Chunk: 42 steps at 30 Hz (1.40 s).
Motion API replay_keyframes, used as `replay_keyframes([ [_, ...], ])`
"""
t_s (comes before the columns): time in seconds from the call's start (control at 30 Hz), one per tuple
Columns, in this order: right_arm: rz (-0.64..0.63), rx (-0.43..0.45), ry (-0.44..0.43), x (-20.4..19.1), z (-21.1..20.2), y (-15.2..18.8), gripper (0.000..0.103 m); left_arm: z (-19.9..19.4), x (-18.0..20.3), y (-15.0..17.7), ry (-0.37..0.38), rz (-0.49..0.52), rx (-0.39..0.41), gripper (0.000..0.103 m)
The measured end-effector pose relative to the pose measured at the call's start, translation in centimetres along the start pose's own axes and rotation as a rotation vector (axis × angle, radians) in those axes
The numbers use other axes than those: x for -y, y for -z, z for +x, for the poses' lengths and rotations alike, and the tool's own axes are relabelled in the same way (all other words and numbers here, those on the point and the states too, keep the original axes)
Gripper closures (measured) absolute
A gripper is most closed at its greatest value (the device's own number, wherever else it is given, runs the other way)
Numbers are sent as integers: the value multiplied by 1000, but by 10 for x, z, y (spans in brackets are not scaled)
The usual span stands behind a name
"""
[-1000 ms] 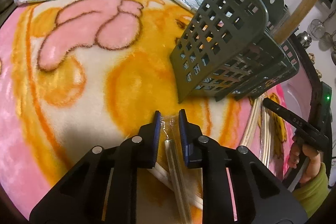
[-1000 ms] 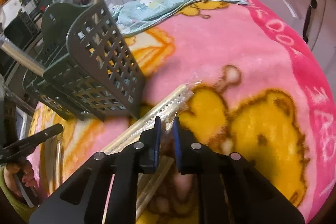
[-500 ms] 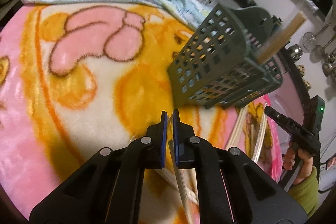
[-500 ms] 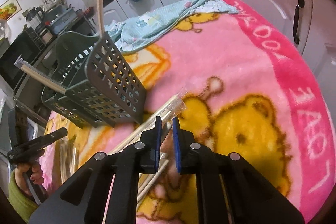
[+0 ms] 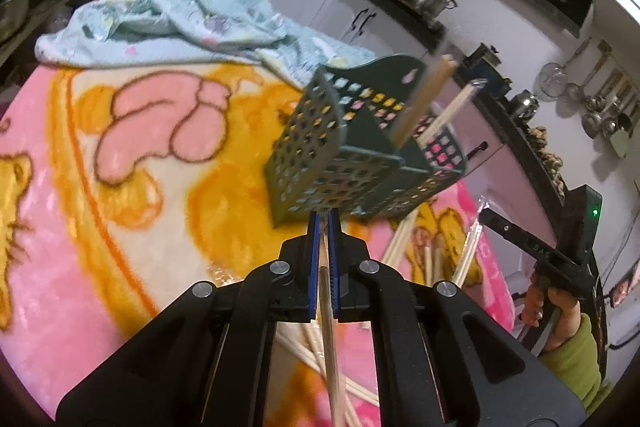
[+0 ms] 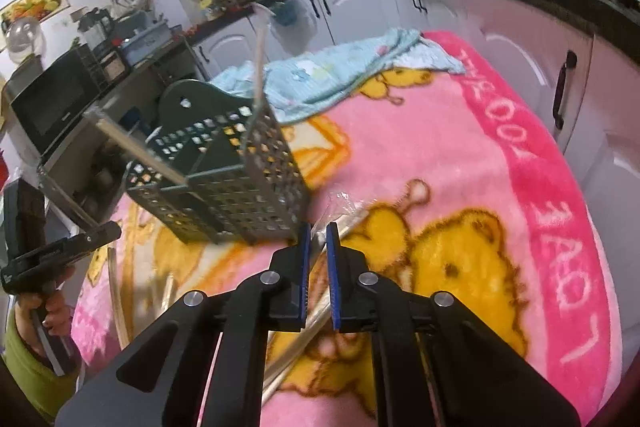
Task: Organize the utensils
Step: 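Raise the right tool's chopstick and lower it into the caddy while the left tool does likewise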
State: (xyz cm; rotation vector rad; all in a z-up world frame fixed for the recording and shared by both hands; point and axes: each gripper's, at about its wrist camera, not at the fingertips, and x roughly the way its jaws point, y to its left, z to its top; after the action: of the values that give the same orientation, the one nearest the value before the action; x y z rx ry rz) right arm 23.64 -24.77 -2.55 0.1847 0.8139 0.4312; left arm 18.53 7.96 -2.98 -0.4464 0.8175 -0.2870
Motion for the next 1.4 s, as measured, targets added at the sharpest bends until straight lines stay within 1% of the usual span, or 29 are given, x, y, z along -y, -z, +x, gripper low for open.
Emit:
replay_keyframes([
  [0.4,-90,62,-65,-46,-37,-2,96,-37,46,-4,78,94,71,101],
  [0.67,-181,92,-104,-83,-53,-2,97,-55,63,-10,94,137,109,102],
  [0.83,-233,114,-106,-100,-63,-1,97,-62,72,-15,100,157,129,102],
  [1.13,-269,169,-105,-116,-81,-4,97,-71,88,-25,117,194,160,102],
  [1.4,-273,229,-100,-117,-98,-12,97,-79,110,-42,141,234,201,102],
])
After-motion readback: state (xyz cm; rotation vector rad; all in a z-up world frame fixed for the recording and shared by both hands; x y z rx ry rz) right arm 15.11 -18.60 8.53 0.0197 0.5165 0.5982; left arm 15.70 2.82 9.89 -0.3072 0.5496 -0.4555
